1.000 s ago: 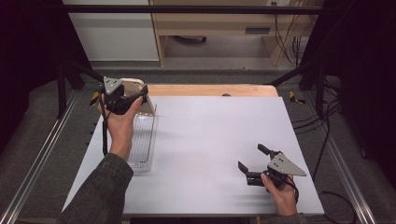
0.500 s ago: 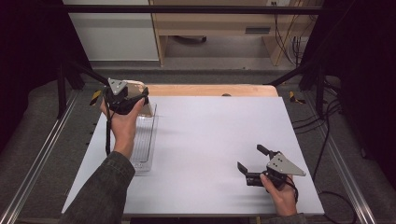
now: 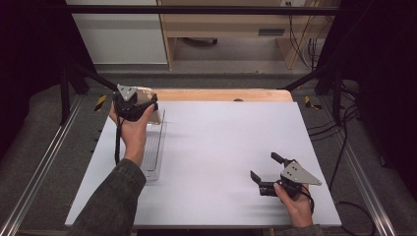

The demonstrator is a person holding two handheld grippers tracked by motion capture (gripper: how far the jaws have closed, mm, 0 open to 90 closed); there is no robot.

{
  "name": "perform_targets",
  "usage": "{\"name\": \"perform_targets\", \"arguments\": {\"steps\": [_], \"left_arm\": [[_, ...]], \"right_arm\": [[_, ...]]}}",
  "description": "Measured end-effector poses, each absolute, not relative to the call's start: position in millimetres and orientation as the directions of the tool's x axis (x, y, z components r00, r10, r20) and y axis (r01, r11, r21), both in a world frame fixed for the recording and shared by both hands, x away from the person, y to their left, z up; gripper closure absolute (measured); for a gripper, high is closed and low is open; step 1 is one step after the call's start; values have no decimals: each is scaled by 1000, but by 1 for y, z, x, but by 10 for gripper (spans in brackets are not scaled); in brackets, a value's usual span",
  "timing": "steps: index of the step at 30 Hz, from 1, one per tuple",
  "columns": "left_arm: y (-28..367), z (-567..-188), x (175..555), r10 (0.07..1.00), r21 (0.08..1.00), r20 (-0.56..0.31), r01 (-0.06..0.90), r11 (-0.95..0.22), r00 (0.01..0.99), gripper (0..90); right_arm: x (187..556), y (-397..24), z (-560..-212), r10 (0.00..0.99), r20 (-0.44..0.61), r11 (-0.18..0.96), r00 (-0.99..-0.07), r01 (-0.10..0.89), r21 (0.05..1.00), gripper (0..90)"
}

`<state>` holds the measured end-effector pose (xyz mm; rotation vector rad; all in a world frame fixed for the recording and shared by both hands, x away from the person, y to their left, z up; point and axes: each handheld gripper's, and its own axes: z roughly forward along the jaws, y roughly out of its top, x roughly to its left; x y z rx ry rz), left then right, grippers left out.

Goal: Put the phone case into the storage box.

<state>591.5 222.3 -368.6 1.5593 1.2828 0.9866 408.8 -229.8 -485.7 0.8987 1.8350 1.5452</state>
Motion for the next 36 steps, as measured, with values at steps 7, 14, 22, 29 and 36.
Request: {"name": "perform_targets", "arguments": {"steps": [7,14,22,29,36], "left_arm": [[222,-374,595,987,945,48,313,-95,153,110],[224,-378,598,988,941,51,323,-97,149,109],[225,-381,602,988,939,31,333,-80,151,109],[224,-382,602,987,937,37,337,-88,154,109],[225,-383,603,988,936,35,342,-86,152,109]], "right_arm": [[409,-229,-486,790,-9,115,-614,135,984,29],[409,-229,-486,790,-5,112,-613,137,984,29],[409,-230,-486,790,-1,111,-614,141,984,30],[409,-230,-486,788,0,111,-615,142,984,30],[409,-230,-486,788,4,109,-616,145,983,30]]}}
